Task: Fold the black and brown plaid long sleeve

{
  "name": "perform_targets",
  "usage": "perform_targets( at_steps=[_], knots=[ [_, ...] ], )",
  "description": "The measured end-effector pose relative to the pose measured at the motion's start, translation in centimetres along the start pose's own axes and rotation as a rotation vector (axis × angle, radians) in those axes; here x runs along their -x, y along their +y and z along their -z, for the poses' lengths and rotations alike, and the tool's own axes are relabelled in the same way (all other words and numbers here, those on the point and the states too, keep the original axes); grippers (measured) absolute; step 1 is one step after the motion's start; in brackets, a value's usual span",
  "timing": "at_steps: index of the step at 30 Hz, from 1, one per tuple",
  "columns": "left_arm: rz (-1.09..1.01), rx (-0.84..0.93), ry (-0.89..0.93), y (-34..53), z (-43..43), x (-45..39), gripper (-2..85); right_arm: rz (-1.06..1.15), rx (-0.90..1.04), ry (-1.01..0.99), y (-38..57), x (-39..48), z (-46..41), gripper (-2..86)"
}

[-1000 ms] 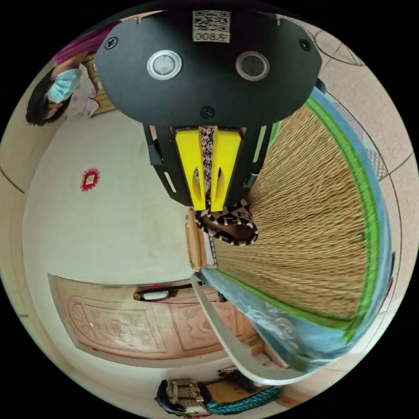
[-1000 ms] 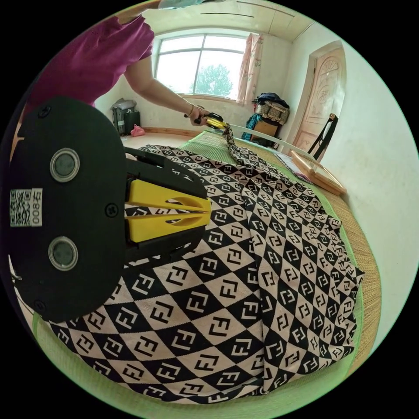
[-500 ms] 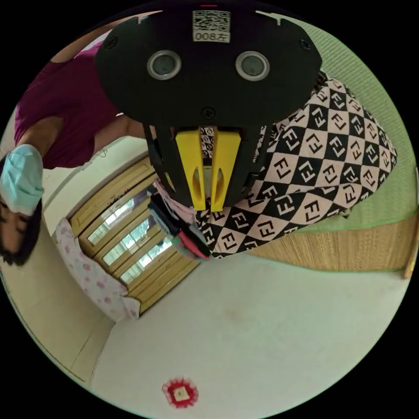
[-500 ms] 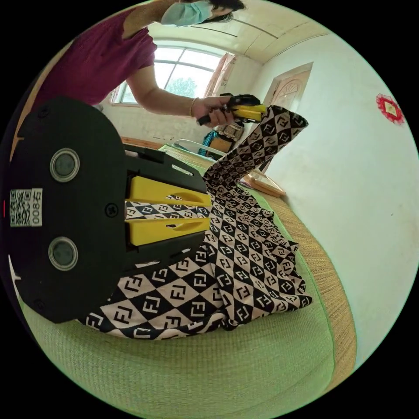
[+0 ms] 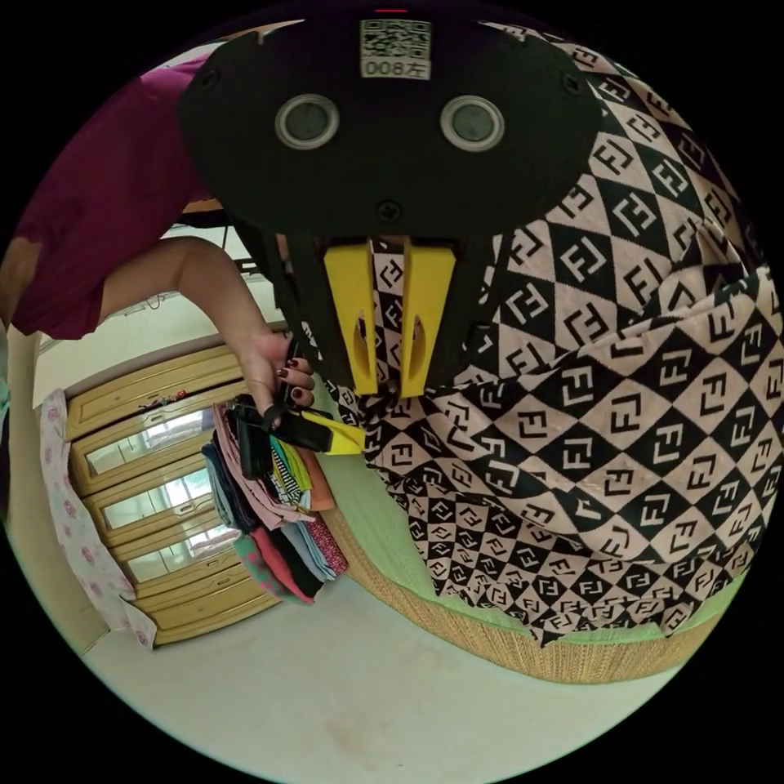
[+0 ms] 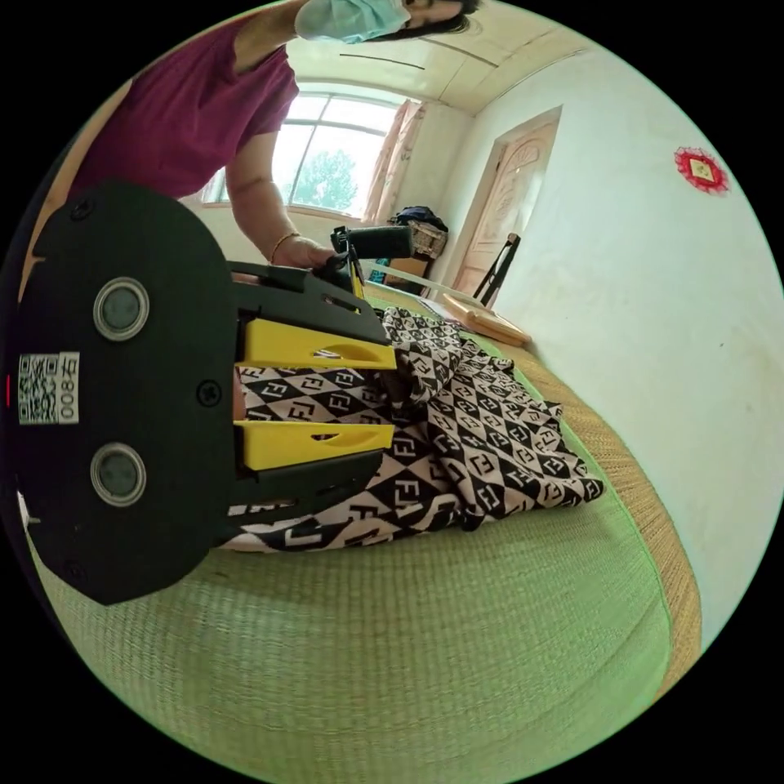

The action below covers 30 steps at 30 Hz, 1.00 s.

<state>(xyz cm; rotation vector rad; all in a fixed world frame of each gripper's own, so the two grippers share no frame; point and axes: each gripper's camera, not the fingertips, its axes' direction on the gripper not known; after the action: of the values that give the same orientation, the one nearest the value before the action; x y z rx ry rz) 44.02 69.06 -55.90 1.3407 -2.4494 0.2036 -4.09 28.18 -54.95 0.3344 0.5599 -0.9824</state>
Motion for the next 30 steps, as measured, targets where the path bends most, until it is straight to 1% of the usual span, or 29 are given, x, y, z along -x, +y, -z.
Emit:
perform_targets(
  at_steps=[3, 6, 12, 14, 16, 19, 22, 24, 26, 29, 30],
  knots=[
    [-0.011, -0.023, -0.017, -2.0, -0.9, -0.9, 6.3, 0.025, 0.0, 0.052, 0.2, 1.1, 0.0, 10.1],
    [-0.03, -0.009, -0.013, -3.9, -2.3, -1.6, 7.8, 0.019, -0.019, 0.026, 1.1, 1.0, 0.7, 9.8],
    [-0.039, 0.001, -0.004, -6.4, -4.2, -2.6, 8.8, -0.047, 0.035, 0.082, 1.1, -1.0, -0.8, 9.2],
    [-0.039, -0.001, -0.005, -6.8, -4.2, -2.7, 8.8, -0.065, 0.034, 0.05, 0.9, -1.6, -1.4, 8.5],
    [-0.046, -0.001, -0.016, -7.2, -4.1, -3.0, 8.8, -0.071, 0.042, 0.009, 0.8, -2.1, -2.1, 6.2],
    [-0.065, -0.016, -0.042, -7.3, -3.1, -3.5, 8.5, -0.053, 0.049, 0.007, 0.8, -2.0, -2.3, 3.0],
    [-0.057, -0.081, -0.155, -7.1, 0.0, -3.2, 8.2, -0.033, -0.002, -0.036, 0.7, -1.7, -0.6, 1.6],
    [0.004, -0.154, -0.251, -6.6, 3.6, -1.4, 8.1, -0.014, -0.023, -0.062, 0.3, -1.4, 0.7, 1.2],
    [0.075, -0.178, -0.308, -6.2, 6.0, 0.8, 7.9, 0.002, -0.034, -0.052, -0.2, -1.1, 1.7, 1.0],
    [0.179, -0.134, -0.424, -5.5, 7.9, 4.7, 6.2, 0.008, -0.036, -0.038, -1.4, -1.4, 2.4, 0.9],
    [0.187, -0.11, -0.415, -5.2, 8.1, 5.9, 4.5, 0.012, -0.039, -0.025, -1.9, -1.6, 2.5, 0.9]
  ],
)
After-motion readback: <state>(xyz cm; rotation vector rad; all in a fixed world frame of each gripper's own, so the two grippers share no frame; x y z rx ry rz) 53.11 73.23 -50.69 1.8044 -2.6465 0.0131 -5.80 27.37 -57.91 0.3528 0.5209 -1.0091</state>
